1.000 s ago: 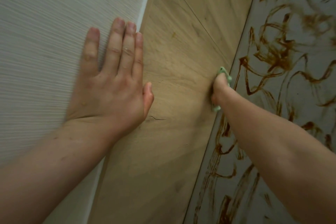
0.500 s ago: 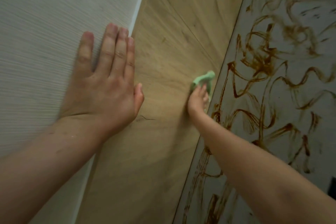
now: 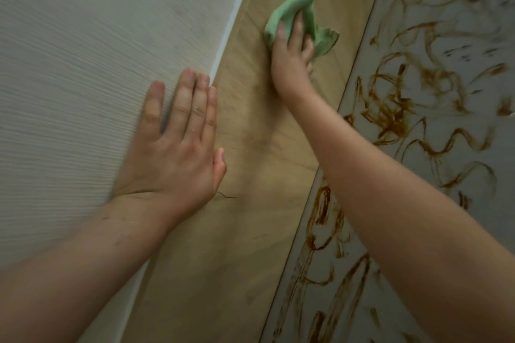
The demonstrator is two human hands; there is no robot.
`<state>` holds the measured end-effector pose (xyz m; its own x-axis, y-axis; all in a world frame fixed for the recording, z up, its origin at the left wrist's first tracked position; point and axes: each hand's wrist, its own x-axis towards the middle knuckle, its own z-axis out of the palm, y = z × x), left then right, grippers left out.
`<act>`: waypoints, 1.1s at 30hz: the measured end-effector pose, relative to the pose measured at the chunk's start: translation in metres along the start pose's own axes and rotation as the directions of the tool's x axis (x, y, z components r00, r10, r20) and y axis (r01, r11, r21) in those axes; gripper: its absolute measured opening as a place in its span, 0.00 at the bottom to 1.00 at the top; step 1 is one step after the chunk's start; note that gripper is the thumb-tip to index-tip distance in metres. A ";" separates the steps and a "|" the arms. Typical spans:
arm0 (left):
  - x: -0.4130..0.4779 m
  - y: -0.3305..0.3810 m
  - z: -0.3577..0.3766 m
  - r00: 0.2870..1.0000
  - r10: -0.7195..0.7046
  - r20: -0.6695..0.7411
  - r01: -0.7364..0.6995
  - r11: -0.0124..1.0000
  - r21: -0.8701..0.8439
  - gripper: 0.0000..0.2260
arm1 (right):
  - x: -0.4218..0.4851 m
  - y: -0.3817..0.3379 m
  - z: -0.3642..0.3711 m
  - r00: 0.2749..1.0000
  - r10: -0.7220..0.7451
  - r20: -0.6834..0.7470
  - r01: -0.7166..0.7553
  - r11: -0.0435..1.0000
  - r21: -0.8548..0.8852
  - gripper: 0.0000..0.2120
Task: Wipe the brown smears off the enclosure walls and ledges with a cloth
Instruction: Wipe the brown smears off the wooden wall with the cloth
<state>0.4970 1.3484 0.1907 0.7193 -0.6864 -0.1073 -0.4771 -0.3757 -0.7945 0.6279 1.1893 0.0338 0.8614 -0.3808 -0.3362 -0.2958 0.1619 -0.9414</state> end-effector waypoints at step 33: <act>0.003 0.005 -0.026 0.943 -0.096 0.319 0.083 0.995 0.053 0.36 | -0.165 0.009 -0.142 0.525 0.517 0.676 -0.832 0.481 0.277 0.28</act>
<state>0.4837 1.3282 0.2020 0.8850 -0.4127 -0.2156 -0.3882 -0.3983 -0.8311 0.4249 1.1243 0.0768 0.5780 0.4995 -0.6453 -0.7442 0.6470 -0.1659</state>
